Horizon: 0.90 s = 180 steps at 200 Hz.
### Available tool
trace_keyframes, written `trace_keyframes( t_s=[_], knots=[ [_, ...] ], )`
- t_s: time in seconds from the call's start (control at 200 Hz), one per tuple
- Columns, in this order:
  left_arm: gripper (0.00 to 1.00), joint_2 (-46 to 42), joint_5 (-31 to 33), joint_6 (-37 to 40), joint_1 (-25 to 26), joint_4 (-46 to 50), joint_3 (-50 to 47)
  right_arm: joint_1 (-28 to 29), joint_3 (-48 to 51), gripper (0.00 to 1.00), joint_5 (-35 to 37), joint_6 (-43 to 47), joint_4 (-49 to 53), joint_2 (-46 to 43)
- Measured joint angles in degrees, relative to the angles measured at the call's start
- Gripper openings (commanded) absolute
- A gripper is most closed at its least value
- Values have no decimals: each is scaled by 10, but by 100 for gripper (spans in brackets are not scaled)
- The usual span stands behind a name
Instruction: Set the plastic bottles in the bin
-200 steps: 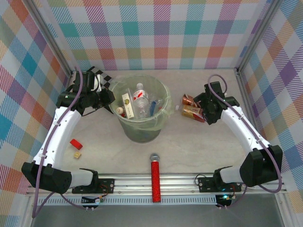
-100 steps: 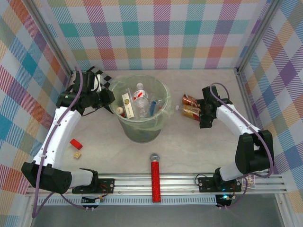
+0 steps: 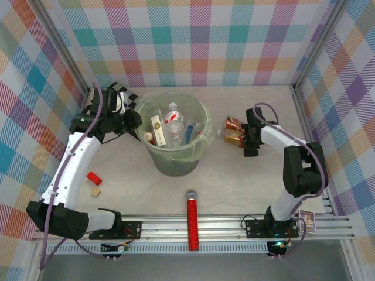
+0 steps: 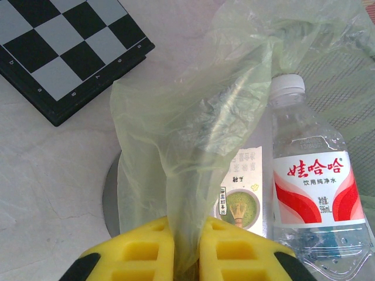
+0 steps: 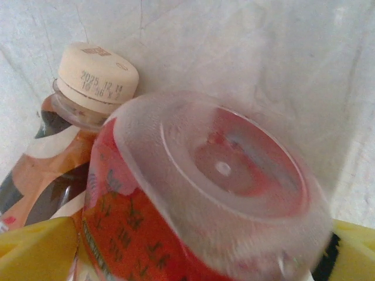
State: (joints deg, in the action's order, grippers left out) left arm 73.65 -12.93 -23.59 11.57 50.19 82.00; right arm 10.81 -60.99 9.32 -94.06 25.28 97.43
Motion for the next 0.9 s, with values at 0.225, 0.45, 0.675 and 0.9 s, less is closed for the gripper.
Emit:
trace_keyframes(
  t_s=[0.225,0.45,0.675,0.9],
  knots=[
    [13,0,0,-2,0,0,0,0,-2,65,3,15,-37,20],
    [13,0,1,-2,0,0,0,0,-2,59,2,52,-20,-2],
    [13,0,1,-2,0,0,0,0,-10,55,3,133,39,-151],
    [13,0,0,-2,0,0,0,0,-37,44,-11,284,49,-302]
  ],
)
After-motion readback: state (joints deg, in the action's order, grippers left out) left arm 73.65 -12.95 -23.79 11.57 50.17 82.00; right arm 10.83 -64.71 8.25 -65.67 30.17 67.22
